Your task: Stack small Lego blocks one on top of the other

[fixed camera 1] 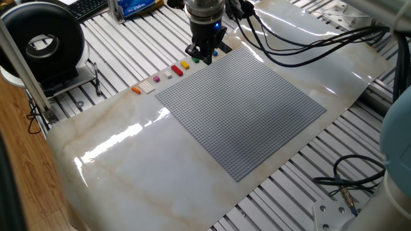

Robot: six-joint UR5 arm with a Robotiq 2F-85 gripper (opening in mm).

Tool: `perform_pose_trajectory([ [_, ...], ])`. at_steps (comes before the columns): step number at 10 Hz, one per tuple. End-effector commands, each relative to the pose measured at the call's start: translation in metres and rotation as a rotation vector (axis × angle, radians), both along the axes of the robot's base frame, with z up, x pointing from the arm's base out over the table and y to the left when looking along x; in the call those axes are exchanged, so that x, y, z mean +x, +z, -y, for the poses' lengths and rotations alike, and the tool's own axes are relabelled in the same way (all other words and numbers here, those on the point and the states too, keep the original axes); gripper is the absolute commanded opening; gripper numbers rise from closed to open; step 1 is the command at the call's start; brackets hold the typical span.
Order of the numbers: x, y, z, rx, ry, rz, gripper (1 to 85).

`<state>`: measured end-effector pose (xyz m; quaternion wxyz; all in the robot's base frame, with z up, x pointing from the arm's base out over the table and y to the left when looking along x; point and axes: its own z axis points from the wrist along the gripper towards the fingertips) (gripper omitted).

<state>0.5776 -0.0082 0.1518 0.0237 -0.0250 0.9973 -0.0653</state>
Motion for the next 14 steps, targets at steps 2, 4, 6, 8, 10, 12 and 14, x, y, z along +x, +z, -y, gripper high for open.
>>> perform_pose_trajectory([
  [2, 0.0018, -0.0005, -0.0046, 0.002, -0.013, -0.007, 1.0],
  [4, 0.0001, 0.0021, -0.0013, -0.004, -0.003, -0.013, 1.0],
  [6, 0.0002, 0.0013, -0.0018, 0.009, 0.003, -0.007, 1.0],
  [8, 0.0007, 0.0008, -0.0028, 0.013, -0.003, -0.005, 1.0],
  [10, 0.0012, 0.0001, -0.0033, 0.014, -0.003, -0.003, 1.0],
  [12, 0.0015, 0.0004, -0.0037, 0.014, -0.003, -0.003, 1.0],
  [14, 0.0016, 0.0006, -0.0033, 0.009, -0.003, -0.005, 1.0],
])
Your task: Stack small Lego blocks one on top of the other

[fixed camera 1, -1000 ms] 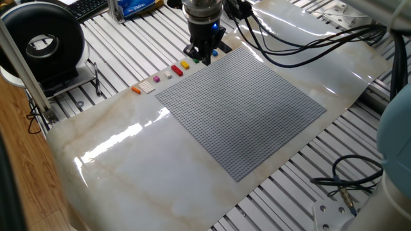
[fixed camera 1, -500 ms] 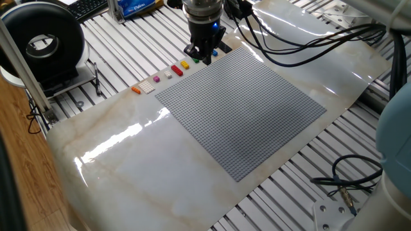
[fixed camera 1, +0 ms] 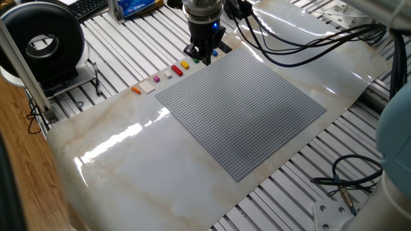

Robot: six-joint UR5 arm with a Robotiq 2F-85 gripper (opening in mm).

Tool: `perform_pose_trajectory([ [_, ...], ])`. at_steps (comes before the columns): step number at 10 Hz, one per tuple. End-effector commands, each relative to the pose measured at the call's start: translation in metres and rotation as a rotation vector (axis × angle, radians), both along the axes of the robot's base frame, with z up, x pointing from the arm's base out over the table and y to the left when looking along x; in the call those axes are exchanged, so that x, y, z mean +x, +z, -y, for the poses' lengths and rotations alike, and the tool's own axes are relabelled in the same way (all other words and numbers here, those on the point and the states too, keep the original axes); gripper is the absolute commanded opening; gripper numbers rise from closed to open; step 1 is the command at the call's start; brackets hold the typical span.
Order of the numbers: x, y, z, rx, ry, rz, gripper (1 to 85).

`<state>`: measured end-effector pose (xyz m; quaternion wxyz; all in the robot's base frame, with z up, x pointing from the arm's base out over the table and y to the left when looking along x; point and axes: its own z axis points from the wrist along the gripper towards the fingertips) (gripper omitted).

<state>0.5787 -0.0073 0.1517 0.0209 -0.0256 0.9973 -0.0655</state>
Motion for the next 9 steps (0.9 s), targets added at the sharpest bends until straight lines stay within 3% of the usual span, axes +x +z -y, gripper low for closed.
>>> perform_pose_trajectory([
  [1, 0.0008, 0.0009, -0.0026, 0.010, -0.004, 0.001, 1.0],
  [9, 0.0000, 0.0024, -0.0031, 0.007, -0.011, -0.006, 1.0],
])
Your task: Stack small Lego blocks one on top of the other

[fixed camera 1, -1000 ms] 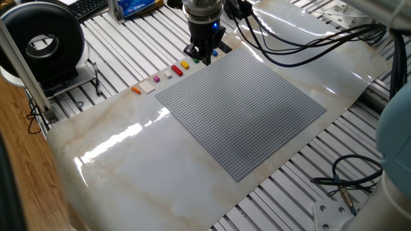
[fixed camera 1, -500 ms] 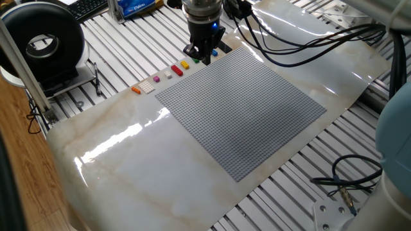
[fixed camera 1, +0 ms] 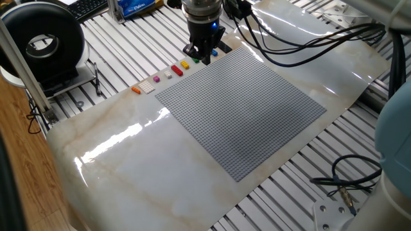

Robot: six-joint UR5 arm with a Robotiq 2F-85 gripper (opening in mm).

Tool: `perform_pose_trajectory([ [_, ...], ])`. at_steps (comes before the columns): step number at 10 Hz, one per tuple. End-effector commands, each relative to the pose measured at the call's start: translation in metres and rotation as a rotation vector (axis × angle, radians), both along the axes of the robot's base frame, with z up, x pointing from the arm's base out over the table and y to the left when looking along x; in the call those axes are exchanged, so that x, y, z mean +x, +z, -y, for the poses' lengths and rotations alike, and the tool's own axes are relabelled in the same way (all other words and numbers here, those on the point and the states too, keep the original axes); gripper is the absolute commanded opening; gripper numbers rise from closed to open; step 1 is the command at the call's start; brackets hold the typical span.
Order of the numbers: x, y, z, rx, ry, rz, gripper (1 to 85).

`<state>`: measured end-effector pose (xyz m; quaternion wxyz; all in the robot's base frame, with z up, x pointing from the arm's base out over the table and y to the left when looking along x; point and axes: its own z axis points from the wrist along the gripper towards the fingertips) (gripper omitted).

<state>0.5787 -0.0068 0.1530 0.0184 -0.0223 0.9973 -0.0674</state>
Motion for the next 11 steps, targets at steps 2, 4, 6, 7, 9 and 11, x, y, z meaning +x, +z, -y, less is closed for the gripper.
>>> perform_pose_trajectory([
  [2, -0.0006, 0.0030, -0.0007, 0.006, 0.000, -0.004, 1.0],
  [4, 0.0024, 0.0005, -0.0009, 0.005, -0.003, 0.005, 1.0],
  [6, 0.0009, 0.0024, -0.0003, 0.003, -0.006, 0.000, 1.0],
  [7, 0.0009, 0.0023, -0.0004, 0.003, -0.006, 0.000, 1.0],
  [9, 0.0005, 0.0023, -0.0006, 0.003, -0.004, -0.001, 1.0],
  [11, 0.0003, 0.0033, 0.0002, 0.003, -0.003, -0.002, 1.0],
])
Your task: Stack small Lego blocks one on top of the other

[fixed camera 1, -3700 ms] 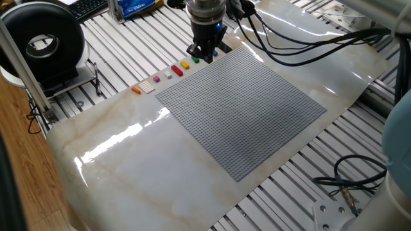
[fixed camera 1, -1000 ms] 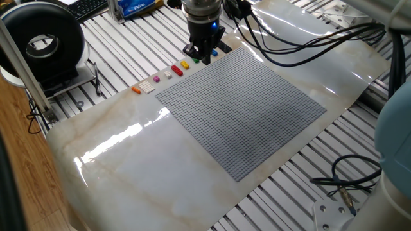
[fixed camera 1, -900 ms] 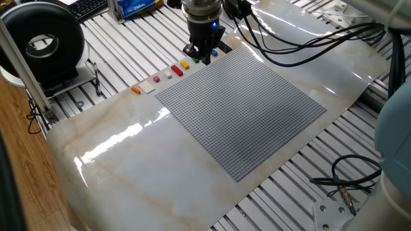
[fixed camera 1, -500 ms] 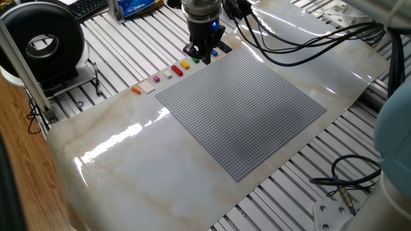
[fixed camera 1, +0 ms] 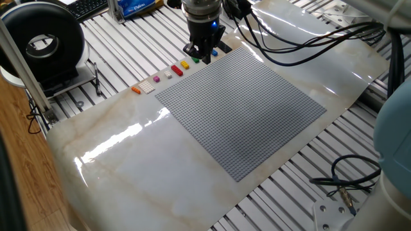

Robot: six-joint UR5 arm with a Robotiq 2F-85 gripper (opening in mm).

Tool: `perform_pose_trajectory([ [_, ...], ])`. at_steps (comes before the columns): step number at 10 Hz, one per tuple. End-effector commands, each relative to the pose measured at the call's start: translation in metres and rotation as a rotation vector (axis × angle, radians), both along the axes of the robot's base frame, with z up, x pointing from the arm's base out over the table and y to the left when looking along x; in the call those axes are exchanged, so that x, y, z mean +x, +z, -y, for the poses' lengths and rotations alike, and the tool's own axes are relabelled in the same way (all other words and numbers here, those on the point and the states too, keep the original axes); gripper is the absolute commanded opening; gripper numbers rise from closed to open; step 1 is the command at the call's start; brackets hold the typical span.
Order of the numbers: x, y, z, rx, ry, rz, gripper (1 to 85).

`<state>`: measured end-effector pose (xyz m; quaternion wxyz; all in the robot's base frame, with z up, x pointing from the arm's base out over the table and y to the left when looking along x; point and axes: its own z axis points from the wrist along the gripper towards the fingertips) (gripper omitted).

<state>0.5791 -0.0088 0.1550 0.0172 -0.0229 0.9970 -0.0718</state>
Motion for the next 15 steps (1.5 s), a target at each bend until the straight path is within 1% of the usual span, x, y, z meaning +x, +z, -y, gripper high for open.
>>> perform_pose_trajectory([
  [1, 0.003, 0.001, -0.002, 0.023, -0.007, 0.018, 1.0],
  [2, 0.011, 0.002, -0.010, 0.074, -0.009, 0.060, 1.0],
  [3, 0.016, 0.006, -0.012, 0.099, -0.007, 0.092, 1.0],
  [4, 0.015, 0.013, -0.005, 0.087, 0.007, 0.100, 1.0],
  [5, 0.011, 0.019, 0.001, 0.087, 0.015, 0.102, 1.0],
  [6, 0.004, 0.023, 0.002, 0.107, 0.014, 0.100, 1.0],
  [7, -0.004, 0.020, 0.009, 0.107, 0.013, 0.093, 1.0],
  [8, -0.005, 0.010, 0.013, 0.099, 0.013, 0.087, 1.0],
  [9, -0.003, 0.002, 0.013, 0.100, 0.023, 0.093, 1.0],
  [10, -0.003, -0.002, 0.005, 0.136, 0.029, 0.098, 1.0],
  [11, -0.009, 0.000, 0.010, 0.128, 0.033, 0.084, 1.0],
  [12, -0.014, 0.001, 0.013, 0.139, 0.044, 0.081, 1.0],
  [13, -0.016, 0.000, 0.008, 0.164, 0.042, 0.080, 1.0],
  [14, -0.016, -0.004, 0.008, 0.170, 0.043, 0.088, 1.0],
  [15, -0.018, -0.004, 0.003, 0.192, 0.039, 0.086, 1.0],
])
